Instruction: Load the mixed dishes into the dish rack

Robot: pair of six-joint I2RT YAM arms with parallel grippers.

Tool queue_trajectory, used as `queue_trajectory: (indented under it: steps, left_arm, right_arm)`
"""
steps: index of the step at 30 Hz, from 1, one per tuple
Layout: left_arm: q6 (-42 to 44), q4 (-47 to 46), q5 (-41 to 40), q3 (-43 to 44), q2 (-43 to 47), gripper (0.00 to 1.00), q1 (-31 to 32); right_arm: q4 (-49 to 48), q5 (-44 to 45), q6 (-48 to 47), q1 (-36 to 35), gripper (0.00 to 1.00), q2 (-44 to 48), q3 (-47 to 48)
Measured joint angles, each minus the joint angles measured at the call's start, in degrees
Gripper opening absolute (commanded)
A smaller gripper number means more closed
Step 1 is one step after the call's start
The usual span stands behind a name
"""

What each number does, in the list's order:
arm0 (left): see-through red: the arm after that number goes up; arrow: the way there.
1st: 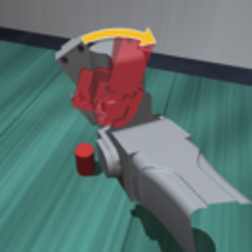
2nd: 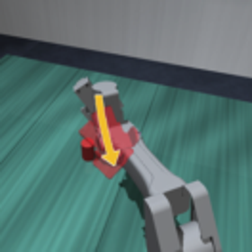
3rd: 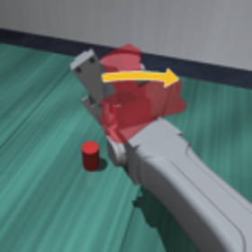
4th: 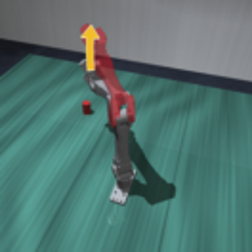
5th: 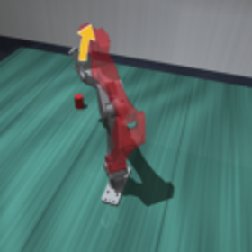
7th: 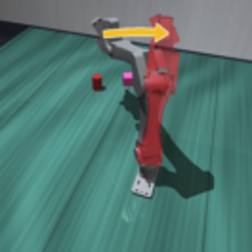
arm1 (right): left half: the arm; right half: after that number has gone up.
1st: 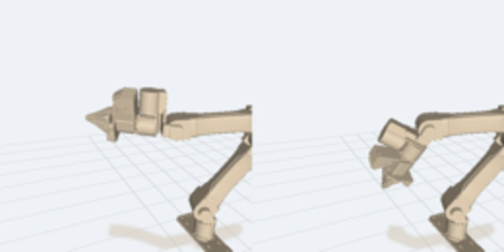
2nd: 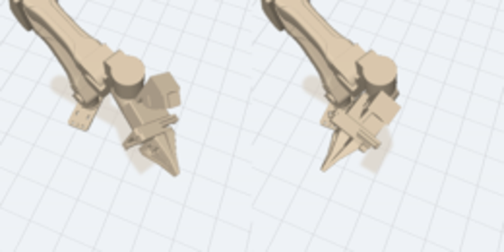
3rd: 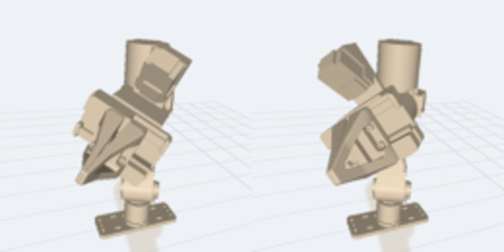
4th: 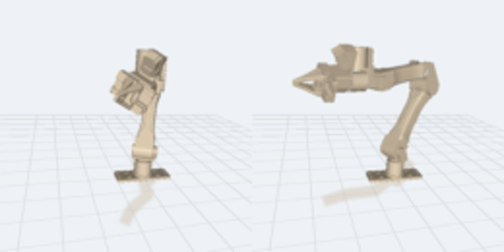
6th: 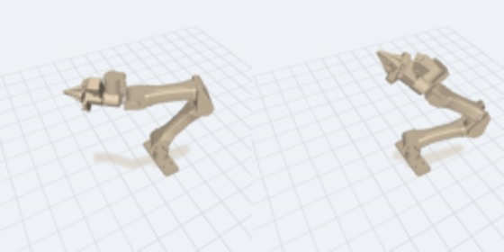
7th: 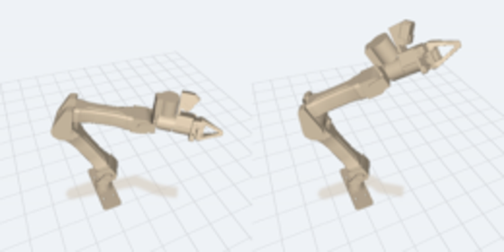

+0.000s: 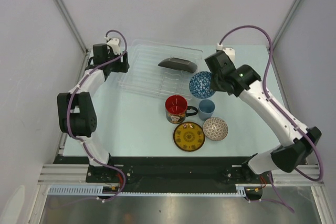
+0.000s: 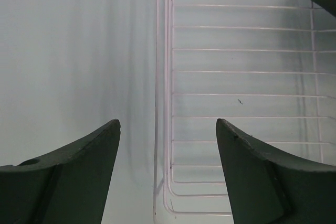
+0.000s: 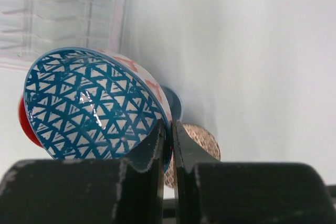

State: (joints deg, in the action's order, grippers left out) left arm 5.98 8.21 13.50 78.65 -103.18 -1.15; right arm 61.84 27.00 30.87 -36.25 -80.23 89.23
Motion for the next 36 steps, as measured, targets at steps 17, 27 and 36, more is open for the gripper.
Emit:
queue_trajectory:
  steps: [17, 27, 36]
  left_arm:
    - [0.33, -2.10, 0.63, -10.45, 0.70, 0.73, 0.00]
    - [0.52, -3.43, 1.62, -14.60, 4.85, 0.72, 0.00]
    - [0.50, -0.79, 3.19, -18.05, 11.26, 0.71, -0.02]
  right_arm:
    - [1.84, 3.39, -13.33, -0.04, 0.00, -25.11, 23.17]
    - [5.20, 7.52, -16.48, -2.34, 0.00, -28.76, 28.33]
    - [6.12, 8.48, -17.05, -1.70, 0.00, -29.07, 28.39]
